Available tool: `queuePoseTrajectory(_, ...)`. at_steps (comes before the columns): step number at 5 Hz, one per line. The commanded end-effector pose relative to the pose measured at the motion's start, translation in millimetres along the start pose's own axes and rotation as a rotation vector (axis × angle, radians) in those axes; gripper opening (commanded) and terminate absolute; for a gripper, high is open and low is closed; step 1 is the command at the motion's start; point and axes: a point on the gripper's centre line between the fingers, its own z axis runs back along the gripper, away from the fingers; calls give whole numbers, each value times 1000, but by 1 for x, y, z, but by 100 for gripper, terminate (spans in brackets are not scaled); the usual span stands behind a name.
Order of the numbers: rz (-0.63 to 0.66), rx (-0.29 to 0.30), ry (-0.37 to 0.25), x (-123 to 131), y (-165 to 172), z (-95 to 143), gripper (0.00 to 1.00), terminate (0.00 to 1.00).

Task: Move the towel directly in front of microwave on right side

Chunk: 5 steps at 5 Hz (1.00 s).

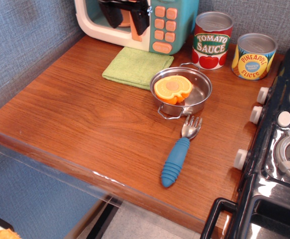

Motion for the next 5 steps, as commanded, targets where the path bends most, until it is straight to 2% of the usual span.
queuePoseTrajectory(1,43,93,112,-64,-13,51,100,0)
queuePoseTrajectory(2,57,88,137,-92,-13,47,100,0)
queuePoseTrajectory(4,53,73,159,-100,-15,40,100,0)
queuePoseTrajectory(5,53,73,159,-100,-15,40,100,100)
